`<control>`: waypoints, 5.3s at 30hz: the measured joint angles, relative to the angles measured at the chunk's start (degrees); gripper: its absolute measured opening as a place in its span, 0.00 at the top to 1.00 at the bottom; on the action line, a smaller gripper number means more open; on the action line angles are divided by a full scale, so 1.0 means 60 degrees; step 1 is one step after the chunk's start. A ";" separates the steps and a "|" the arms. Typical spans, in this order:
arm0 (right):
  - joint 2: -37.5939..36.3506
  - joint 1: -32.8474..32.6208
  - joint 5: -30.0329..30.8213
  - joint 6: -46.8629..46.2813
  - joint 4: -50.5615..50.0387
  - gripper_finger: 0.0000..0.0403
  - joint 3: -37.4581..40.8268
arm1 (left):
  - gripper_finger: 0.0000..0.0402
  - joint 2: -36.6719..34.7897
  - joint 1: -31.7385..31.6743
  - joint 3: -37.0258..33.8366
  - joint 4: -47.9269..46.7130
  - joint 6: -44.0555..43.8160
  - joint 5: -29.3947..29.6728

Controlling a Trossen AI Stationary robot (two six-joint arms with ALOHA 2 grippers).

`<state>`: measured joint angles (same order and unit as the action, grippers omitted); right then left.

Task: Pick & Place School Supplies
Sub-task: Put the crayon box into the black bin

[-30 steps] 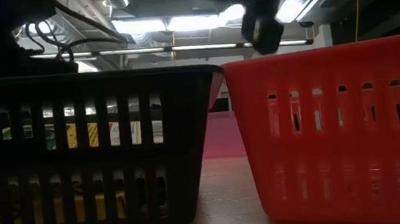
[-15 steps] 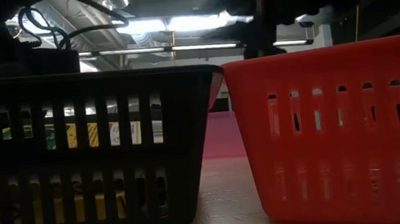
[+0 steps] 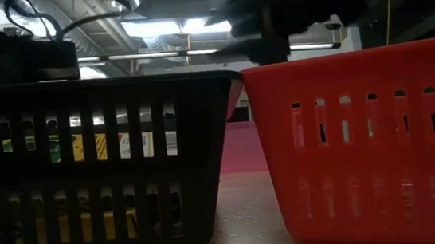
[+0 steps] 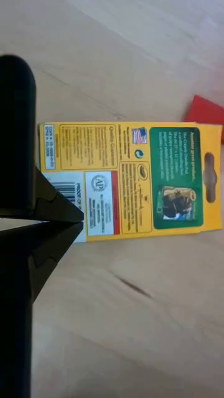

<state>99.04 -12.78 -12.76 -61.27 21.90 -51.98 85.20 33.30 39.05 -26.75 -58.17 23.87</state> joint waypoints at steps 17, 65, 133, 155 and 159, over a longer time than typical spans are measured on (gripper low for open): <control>0.0004 -0.1047 0.3841 0.9427 -0.5587 0.70 -0.3190 | 0.96 -0.0013 0.1901 0.0011 -0.1049 -0.1932 0.2511; 0.1253 -0.3015 0.6018 1.1534 -0.3971 0.71 -0.3213 | 0.99 -0.0056 -0.0469 -0.1141 -0.0793 -0.2683 0.0831; 0.1242 -0.2522 0.5848 1.1394 -0.3845 0.70 -0.3206 | 0.99 -0.2028 -0.1389 -0.3464 0.3470 -0.0009 -0.0423; 0.2240 -0.0761 0.3458 1.1931 -0.2784 0.70 -0.3198 | 0.99 -0.3027 -0.1449 -0.3493 0.4839 0.1318 -0.0709; 0.2248 -0.0456 0.3148 1.1885 -0.2424 0.71 -0.3199 | 0.99 -0.2668 -0.1449 -0.3480 0.4784 0.1177 -0.0661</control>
<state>112.54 -15.52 6.13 10.04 7.36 -71.18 69.19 24.60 18.16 1.95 -51.10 19.91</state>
